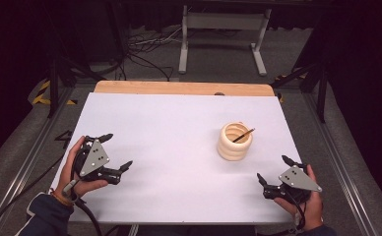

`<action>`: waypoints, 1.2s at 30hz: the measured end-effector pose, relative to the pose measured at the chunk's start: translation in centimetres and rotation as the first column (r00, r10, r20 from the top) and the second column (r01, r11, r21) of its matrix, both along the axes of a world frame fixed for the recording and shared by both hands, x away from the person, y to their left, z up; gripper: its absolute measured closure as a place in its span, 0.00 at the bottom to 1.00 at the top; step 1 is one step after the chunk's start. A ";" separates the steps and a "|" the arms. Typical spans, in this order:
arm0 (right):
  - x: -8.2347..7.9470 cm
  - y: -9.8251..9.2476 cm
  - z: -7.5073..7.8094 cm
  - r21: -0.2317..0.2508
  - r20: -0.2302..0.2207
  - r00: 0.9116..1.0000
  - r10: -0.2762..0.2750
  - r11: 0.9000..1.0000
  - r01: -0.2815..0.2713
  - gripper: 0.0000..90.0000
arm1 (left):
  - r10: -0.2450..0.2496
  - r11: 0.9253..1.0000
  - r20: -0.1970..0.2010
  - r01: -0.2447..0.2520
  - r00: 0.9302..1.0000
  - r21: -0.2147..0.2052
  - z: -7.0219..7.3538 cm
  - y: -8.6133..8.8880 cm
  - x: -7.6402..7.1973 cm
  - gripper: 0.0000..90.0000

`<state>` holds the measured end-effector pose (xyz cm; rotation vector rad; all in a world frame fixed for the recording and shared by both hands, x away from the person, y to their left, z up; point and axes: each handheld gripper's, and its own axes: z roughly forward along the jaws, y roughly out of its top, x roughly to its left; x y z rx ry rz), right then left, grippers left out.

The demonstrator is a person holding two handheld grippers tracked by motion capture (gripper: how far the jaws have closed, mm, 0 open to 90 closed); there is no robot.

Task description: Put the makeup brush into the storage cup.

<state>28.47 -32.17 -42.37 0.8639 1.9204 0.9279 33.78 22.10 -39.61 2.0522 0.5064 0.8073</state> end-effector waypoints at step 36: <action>0.1 -0.1 -0.3 -0.013 -0.011 1.000 -0.005 1.000 0.005 0.06 | 0.139 0.975 -0.190 -0.168 0.972 -0.145 -5.5 7.5 -2.8 0.06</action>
